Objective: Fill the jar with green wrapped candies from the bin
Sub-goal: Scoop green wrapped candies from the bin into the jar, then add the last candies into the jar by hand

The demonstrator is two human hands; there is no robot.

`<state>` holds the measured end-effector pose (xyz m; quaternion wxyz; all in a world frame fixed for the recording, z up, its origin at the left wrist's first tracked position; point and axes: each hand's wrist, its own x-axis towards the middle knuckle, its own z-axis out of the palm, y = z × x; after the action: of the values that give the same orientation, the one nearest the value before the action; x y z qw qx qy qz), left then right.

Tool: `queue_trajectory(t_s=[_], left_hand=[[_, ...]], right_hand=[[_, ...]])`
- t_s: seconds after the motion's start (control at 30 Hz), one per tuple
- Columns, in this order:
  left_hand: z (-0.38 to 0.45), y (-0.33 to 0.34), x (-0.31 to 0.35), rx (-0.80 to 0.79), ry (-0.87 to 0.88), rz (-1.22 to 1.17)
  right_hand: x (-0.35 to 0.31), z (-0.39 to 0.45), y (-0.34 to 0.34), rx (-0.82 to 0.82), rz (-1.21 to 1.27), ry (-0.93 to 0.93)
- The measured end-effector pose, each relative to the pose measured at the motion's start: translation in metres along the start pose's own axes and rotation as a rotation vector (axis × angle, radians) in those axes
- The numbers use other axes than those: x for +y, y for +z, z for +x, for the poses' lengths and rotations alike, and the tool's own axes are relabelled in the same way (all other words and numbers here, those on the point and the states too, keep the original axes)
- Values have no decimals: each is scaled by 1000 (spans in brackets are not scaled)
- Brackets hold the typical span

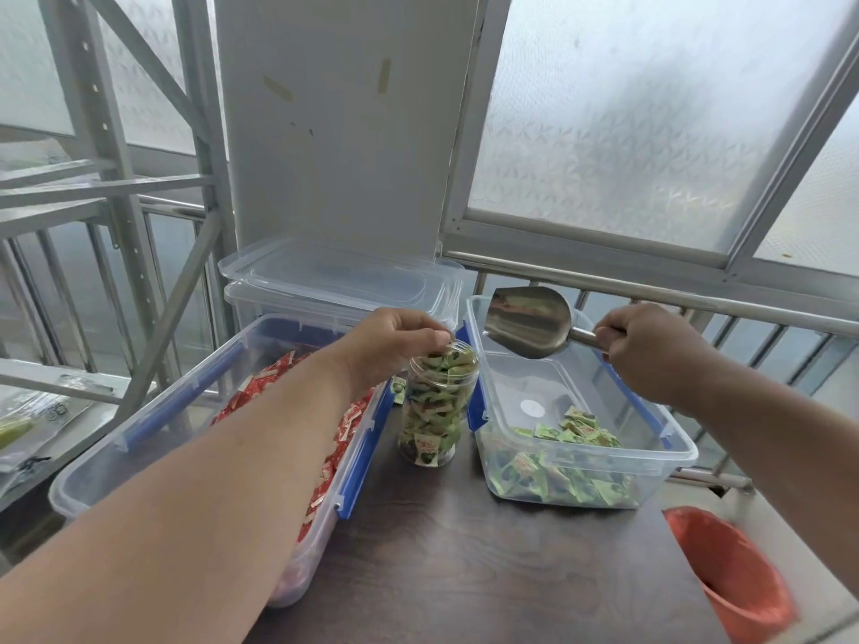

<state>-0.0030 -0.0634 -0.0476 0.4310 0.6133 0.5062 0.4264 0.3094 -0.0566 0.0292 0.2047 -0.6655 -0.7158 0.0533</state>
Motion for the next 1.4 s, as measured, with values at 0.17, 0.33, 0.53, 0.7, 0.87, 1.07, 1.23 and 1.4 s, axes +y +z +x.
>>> queue_trajectory(t_s=[0.17, 0.33, 0.53, 0.7, 0.87, 1.07, 1.23, 1.4], left_hand=[[0, -3, 3, -55, 1, -10], [-1, -2, 6, -39, 77, 0], [-1, 4, 3, -45, 57, 146], [1, -1, 0, 27, 71, 190], [-3, -4, 6, -35, 40, 241], [-1, -11, 16, -216, -23, 267], [14, -18, 25, -95, 22, 418], [40, -21, 28, -153, 4, 609]], right_hand=[[23, -1, 21, -37, 13, 73], [36, -3, 38, -79, 47, 123], [45, -6, 55, -113, -3, 138], [44, -2, 59, -110, -17, 122], [49, 2, 61, -131, 15, 128], [56, 7, 64, -203, 75, 143], [52, 15, 64, -429, 78, 137], [40, 32, 69, -548, 480, 232]])
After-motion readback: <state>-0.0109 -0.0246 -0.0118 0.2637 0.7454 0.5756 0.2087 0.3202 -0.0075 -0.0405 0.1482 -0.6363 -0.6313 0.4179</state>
